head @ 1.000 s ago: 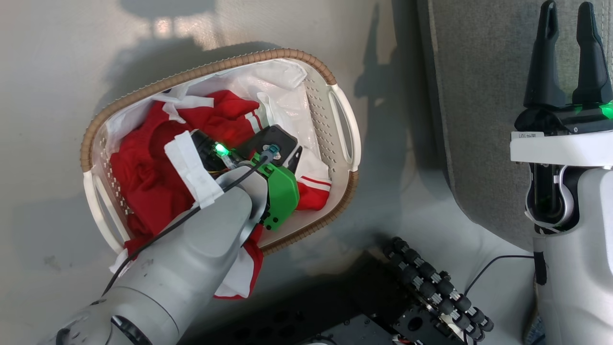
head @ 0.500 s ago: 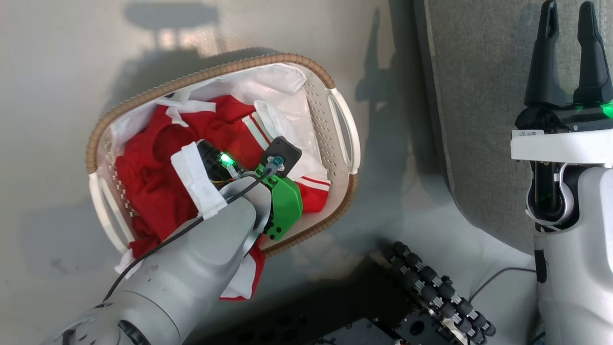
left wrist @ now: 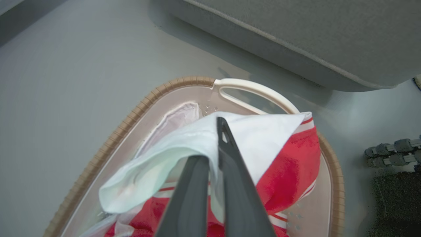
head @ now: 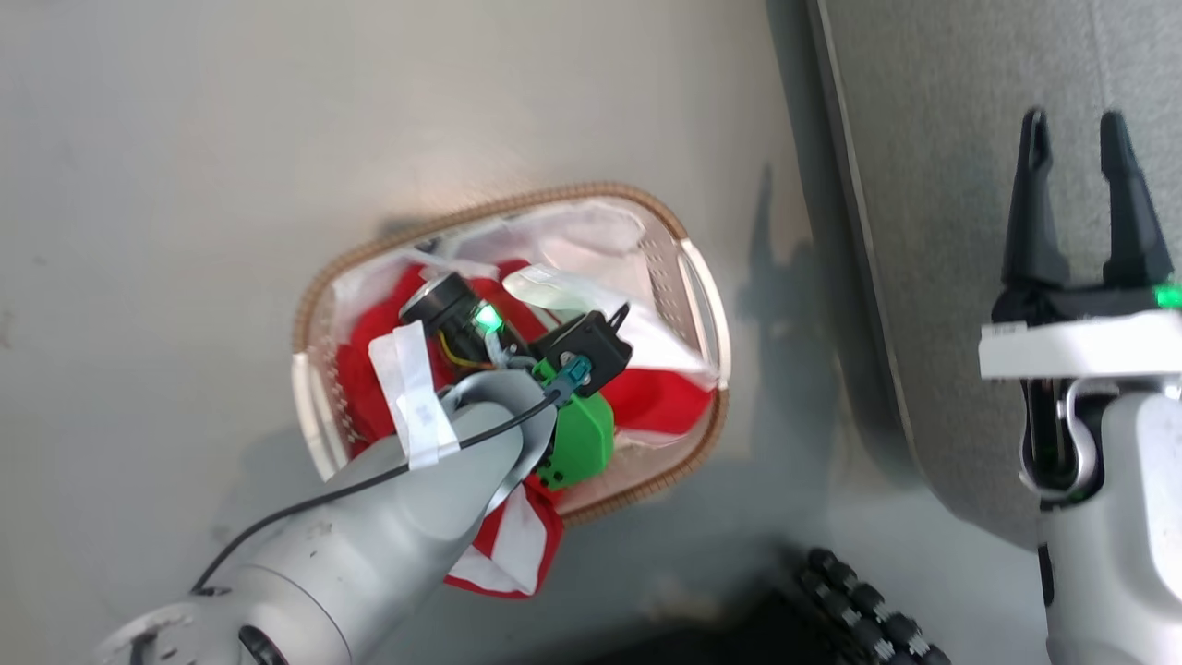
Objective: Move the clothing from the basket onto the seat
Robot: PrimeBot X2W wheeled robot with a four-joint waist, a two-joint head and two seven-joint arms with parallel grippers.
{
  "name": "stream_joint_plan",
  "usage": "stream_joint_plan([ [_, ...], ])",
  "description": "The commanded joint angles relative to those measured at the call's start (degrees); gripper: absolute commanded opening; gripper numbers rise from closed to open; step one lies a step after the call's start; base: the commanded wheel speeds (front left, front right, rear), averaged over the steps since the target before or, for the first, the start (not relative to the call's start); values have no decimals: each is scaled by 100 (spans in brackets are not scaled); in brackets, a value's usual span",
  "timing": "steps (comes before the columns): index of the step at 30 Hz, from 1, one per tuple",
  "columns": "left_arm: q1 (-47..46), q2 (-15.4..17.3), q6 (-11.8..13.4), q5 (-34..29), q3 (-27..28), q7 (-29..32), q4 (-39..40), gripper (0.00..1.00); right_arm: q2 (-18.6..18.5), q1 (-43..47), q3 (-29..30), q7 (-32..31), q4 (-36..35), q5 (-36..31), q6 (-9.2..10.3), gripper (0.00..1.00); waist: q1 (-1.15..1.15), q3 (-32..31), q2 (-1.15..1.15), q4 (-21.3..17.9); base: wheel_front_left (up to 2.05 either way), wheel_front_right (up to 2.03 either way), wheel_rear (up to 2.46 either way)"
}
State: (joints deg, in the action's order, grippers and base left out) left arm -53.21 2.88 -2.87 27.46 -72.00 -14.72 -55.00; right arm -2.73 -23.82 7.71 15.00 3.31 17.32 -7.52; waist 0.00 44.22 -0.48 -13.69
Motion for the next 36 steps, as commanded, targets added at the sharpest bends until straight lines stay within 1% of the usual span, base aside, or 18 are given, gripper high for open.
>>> stream_joint_plan([
  [1, -101, 44, 69, -133, -7, -44, 106, 0, -30, 189, 51, 28, 45, -110, 6, 100, 0, -963, 48, 607, 0, 0, 0],
  [3, -165, 119, 127, -236, 26, -49, 340, 0, -30, 343, 101, 28, 100, -200, 6, 100, 0, -1275, 48, 721, 0, 0, 0],
  [8, -201, 504, 234, -449, 240, -50, 1177, 0, -29, 736, 157, 28, 211, -355, 6, 100, 0, -2054, 48, 910, 0, 0, 0],
  [13, -212, 975, 213, -582, 361, -52, 1884, 0, -28, 1110, 99, 28, 318, -401, 6, 100, 0, -2798, 48, 957, 0, 0, 0],
  [19, -385, 1396, 136, -561, 452, -4, 2373, 0, -28, 1479, -49, 28, 409, -431, 5, 100, 0, -3526, 48, 925, 0, 0, 0],
  [21, -500, 1514, 57, -504, 495, 98, 2535, 0, -28, 1560, -78, 28, 401, -411, 6, 100, 0, -3678, 48, 898, 0, 0, 0],
  [24, -753, 1673, 19, -487, 595, 223, 2795, 0, -27, 1637, -93, 28, 402, -362, 5, 100, 0, -3857, 48, 875, 0, 0, 0],
  [29, -1108, 1876, 73, -467, 758, 458, 3171, 0, -26, 1692, -291, 28, 388, -349, 5, 100, 0, -4080, 48, 819, 0, 0, 0],
  [36, -1401, 1947, 43, -424, 837, 612, 3300, 0, -25, 1546, -770, 28, 300, -487, 6, 100, 0, -4265, 48, 738, 0, 0, 0],
])
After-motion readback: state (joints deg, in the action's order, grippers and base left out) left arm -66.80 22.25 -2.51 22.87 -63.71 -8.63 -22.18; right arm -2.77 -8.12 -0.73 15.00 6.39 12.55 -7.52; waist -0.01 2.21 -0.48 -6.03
